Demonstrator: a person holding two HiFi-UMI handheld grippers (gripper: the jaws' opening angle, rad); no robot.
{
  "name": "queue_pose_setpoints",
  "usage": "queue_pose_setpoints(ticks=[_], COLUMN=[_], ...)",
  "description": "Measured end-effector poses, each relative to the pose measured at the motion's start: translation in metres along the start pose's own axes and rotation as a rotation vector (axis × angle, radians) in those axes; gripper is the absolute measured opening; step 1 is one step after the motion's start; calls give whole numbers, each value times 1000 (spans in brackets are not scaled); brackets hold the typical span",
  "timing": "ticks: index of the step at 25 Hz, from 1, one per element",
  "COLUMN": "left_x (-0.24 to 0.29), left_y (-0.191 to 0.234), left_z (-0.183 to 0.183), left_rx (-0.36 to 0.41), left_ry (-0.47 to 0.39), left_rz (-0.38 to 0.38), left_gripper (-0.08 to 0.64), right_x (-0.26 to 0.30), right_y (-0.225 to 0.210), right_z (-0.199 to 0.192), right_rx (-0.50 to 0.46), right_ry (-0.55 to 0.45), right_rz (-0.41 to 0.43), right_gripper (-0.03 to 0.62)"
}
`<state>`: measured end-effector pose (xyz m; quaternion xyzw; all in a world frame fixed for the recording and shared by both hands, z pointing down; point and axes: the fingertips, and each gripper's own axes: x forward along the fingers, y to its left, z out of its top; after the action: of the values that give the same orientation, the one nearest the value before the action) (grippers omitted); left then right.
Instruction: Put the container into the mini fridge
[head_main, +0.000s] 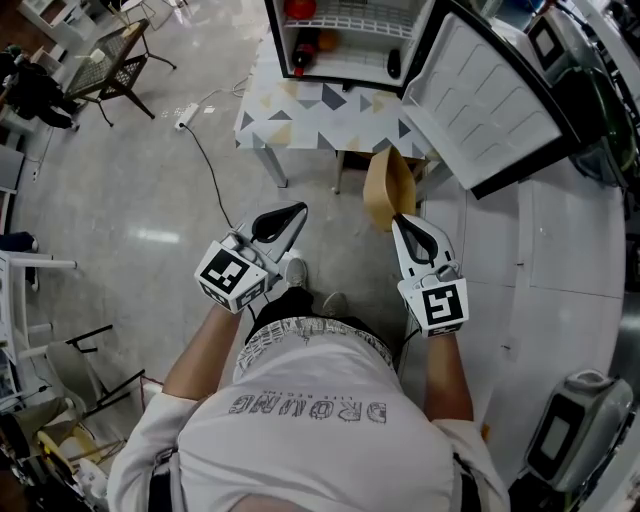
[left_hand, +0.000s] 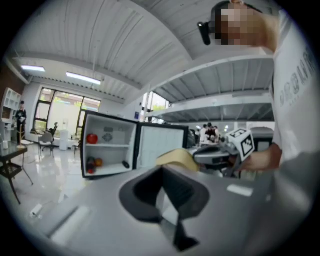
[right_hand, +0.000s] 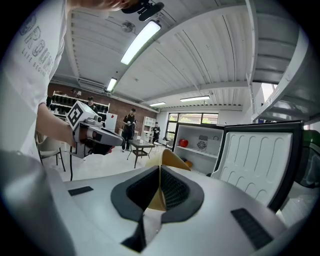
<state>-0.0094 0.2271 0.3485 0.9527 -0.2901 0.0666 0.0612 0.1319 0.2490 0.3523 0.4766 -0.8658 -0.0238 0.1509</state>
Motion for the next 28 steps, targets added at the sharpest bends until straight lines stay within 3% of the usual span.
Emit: queue_pose_setpoints(ticks=[12,19,28], left_x=[31,49,80], left_y=[64,140,231], left_z=[-2,0,7], left_rx=[-12,-27,-25], left_ry=[-1,2,-2], left_rz=[-20,-38,-115], left_gripper=[8,8,8], right_x=[61,132,219], right_y=[-28,-44,-68], right_z=[0,8,23], right_rx=[8,8,0], right_ry=[26,47,96], right_rz=[-19,-31,-60], right_gripper=[12,12,12])
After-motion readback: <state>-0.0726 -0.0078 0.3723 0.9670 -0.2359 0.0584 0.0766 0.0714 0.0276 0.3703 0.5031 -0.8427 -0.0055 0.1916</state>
